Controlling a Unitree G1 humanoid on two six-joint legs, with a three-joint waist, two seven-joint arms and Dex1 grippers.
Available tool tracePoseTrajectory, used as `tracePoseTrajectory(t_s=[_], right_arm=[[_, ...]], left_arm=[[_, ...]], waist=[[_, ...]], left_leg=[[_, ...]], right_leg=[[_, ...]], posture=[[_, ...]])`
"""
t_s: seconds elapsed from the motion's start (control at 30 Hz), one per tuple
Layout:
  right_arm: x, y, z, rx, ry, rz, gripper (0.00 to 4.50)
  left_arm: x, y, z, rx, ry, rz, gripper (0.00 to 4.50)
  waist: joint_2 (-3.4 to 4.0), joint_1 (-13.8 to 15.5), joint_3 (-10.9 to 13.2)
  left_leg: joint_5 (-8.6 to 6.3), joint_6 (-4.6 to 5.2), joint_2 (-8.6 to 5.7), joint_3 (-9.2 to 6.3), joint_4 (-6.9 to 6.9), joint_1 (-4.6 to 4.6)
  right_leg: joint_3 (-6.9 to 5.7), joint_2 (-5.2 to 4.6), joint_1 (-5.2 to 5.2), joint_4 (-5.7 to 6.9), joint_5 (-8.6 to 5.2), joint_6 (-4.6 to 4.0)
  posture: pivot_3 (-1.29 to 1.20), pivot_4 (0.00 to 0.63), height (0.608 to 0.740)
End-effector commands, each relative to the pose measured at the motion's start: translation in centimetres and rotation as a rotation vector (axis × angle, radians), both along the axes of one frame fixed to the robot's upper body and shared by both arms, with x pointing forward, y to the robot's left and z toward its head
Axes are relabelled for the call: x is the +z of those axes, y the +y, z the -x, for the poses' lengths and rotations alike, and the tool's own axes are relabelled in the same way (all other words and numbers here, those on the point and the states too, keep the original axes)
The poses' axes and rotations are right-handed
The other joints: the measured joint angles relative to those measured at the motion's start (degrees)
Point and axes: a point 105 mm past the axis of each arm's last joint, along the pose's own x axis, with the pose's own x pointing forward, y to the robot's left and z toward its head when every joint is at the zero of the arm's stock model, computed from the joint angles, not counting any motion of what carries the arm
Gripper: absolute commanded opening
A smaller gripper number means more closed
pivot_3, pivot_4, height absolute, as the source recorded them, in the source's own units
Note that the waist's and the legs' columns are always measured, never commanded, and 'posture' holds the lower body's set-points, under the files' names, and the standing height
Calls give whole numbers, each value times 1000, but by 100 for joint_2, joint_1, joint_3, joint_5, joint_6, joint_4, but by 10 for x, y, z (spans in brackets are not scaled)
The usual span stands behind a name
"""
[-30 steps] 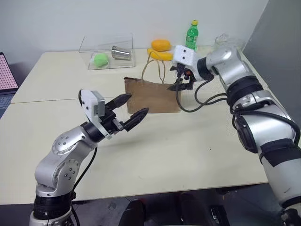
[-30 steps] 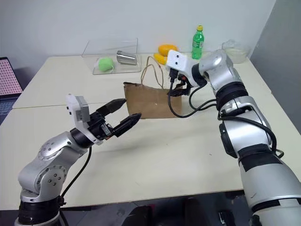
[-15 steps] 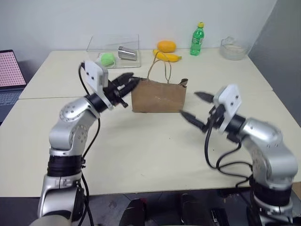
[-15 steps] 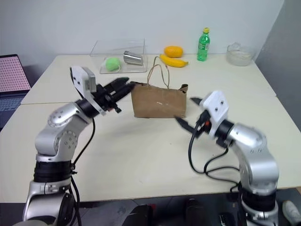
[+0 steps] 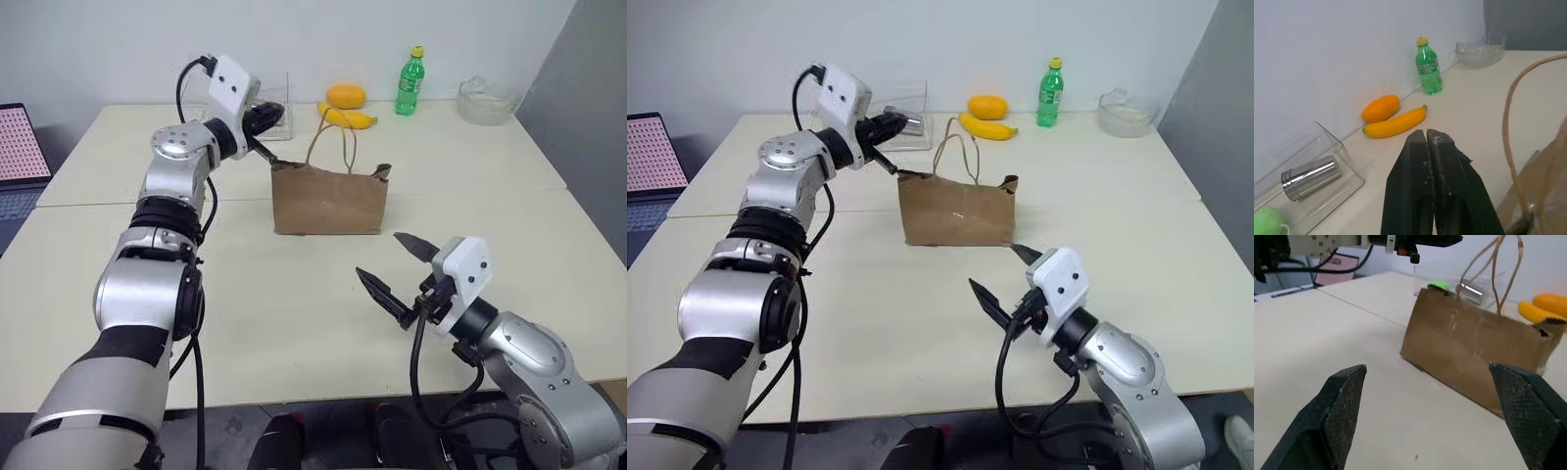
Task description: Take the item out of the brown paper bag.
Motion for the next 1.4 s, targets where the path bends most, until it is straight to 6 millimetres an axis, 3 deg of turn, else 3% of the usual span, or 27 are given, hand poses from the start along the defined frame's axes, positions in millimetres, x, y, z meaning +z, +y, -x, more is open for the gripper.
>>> tracePoseTrajectory(t_s=[0.03,0.17,0.43,0.57,0.73,0.97,1.1,1.2,1.3,1.4], right_arm=[[20,-3,13,-6,-98,-20,4236],[22,-11,16,-20,-118,-43,4236],[21,-14,18,-31,-111,-42,4236],[22,-13,18,-23,-105,-40,4236],[23,-12,19,0,-88,-36,4236],[19,-10,21,26,-59,-30,4236],[17,-10,22,42,-53,-20,4236],[12,-11,26,62,-32,3,4236],[2,-10,30,84,1,39,4236],[-3,-8,33,110,26,39,4236]], left_arm=[[-3,-5,-3,0,11,-80,40],[-21,-12,0,-64,105,-157,40],[-34,-18,20,-279,258,-178,40],[-50,-12,44,-471,408,-231,40],[-58,3,65,-595,512,-269,40],[-70,5,99,-706,582,-301,40],[-59,3,118,-772,464,-335,40],[-37,-3,125,-778,316,-322,40],[-43,-2,139,-780,181,-466,644],[-56,-3,159,-844,151,-494,1538]], waist=[[-1,-7,0],[-4,-5,3],[-5,-12,3],[-5,-28,3],[-5,-43,3],[-5,-51,3],[-5,-36,3],[-5,-6,3],[-3,-4,1],[-2,-14,0]], left_leg=[[0,0,0,0,-1,0],[0,0,0,0,1,-3],[0,0,2,1,3,-2],[0,0,2,3,2,-3],[0,1,5,2,3,-1],[0,1,11,-3,5,-2],[0,1,14,-4,7,-1],[0,1,13,-4,12,-2],[0,1,14,1,11,1],[0,1,18,9,6,9]], right_leg=[[0,0,0,0,0,0],[0,0,-1,1,0,0],[1,1,0,4,0,0],[2,2,0,4,0,0],[2,3,0,7,0,0],[5,5,0,12,0,-1],[5,6,0,15,0,-1],[5,5,1,18,0,-1],[8,5,2,15,0,-1],[14,6,2,16,0,-2]], posture=[[0,150,740],[0,150,740],[0,150,740],[0,150,740],[0,150,740],[0,150,740],[0,150,740],[0,150,740],[0,150,740],[0,150,740]])
